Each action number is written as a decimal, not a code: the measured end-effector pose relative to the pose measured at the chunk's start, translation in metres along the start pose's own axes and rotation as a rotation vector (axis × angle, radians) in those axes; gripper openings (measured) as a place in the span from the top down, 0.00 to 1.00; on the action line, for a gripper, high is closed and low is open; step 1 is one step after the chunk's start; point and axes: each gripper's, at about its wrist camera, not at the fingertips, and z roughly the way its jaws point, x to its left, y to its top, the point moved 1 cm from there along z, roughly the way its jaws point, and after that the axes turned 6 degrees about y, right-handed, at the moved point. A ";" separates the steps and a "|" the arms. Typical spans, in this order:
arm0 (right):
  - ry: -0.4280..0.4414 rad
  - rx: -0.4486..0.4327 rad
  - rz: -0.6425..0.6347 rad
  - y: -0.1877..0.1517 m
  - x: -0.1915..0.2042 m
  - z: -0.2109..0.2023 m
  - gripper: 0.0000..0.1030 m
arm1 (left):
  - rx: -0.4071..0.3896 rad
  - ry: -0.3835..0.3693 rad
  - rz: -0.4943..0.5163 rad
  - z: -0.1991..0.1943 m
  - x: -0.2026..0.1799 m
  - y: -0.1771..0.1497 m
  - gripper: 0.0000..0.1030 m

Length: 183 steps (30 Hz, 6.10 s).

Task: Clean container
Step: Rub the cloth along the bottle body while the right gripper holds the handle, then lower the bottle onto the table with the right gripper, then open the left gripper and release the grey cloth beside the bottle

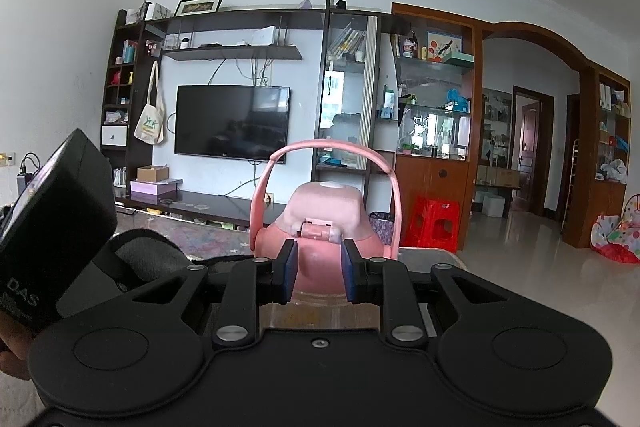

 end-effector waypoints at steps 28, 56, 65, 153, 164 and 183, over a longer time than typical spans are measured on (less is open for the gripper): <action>-0.015 0.009 0.014 -0.010 -0.002 -0.006 0.76 | -0.060 0.038 0.017 -0.020 0.002 0.009 0.80; -0.032 0.000 0.026 -0.011 -0.008 -0.009 0.76 | -0.260 0.097 0.021 -0.079 0.001 0.036 0.80; -0.037 0.007 0.026 -0.013 -0.011 -0.011 0.76 | -0.193 0.054 0.054 -0.055 -0.005 0.027 0.80; -0.066 0.168 0.100 -0.049 -0.017 -0.015 0.23 | 0.026 0.066 -0.190 -0.049 -0.008 -0.034 0.31; -0.054 0.177 0.107 -0.055 -0.011 -0.018 0.20 | 0.030 0.063 -0.224 -0.057 -0.010 -0.041 0.30; -0.036 0.202 0.101 -0.065 -0.001 -0.032 0.06 | 0.085 0.084 -0.331 -0.066 -0.029 -0.060 0.30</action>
